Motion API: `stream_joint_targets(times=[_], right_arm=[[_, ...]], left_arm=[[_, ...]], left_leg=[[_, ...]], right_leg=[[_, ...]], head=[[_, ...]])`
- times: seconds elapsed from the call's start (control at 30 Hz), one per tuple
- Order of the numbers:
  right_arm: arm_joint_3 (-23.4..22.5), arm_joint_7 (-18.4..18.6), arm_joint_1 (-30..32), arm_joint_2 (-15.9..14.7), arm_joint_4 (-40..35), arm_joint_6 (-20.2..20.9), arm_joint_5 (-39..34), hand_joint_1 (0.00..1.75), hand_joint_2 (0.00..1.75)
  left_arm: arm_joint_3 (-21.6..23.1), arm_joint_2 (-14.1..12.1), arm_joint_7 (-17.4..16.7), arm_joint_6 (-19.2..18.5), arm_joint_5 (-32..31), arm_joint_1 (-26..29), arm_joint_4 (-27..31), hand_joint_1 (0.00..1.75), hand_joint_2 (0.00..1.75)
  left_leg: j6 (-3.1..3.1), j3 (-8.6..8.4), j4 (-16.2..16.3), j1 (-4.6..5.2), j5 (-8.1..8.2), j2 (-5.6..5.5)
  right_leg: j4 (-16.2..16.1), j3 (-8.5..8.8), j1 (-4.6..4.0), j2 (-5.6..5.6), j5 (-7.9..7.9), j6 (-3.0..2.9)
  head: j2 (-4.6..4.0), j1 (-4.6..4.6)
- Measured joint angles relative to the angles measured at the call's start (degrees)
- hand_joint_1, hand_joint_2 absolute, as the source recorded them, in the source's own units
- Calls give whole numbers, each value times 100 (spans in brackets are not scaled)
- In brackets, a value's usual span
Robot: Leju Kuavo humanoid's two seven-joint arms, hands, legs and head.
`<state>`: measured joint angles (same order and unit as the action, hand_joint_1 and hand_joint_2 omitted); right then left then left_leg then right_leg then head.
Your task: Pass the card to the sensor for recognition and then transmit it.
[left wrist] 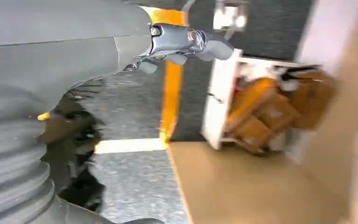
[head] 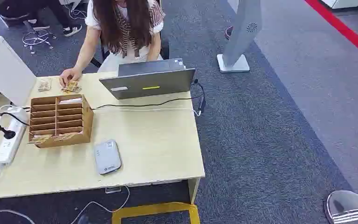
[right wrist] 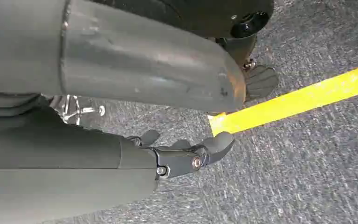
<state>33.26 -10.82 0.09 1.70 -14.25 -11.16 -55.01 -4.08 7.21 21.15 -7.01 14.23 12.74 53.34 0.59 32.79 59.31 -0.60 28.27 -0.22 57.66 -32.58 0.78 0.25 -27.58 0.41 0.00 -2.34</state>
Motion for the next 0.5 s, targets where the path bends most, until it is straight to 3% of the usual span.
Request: stream_joint_targets(times=[0.5], right_arm=[[873, 164, -138, 146, 217, -473, -1000, 0, 0]], left_arm=[[-274, 518, 534, -260, -505, 773, 2861, 0, 175]], left_leg=[[0, 1, 0, 0, 0, -1]], right_leg=[[0, 1, 0, -1, 0, 0]], head=[[0, -2]])
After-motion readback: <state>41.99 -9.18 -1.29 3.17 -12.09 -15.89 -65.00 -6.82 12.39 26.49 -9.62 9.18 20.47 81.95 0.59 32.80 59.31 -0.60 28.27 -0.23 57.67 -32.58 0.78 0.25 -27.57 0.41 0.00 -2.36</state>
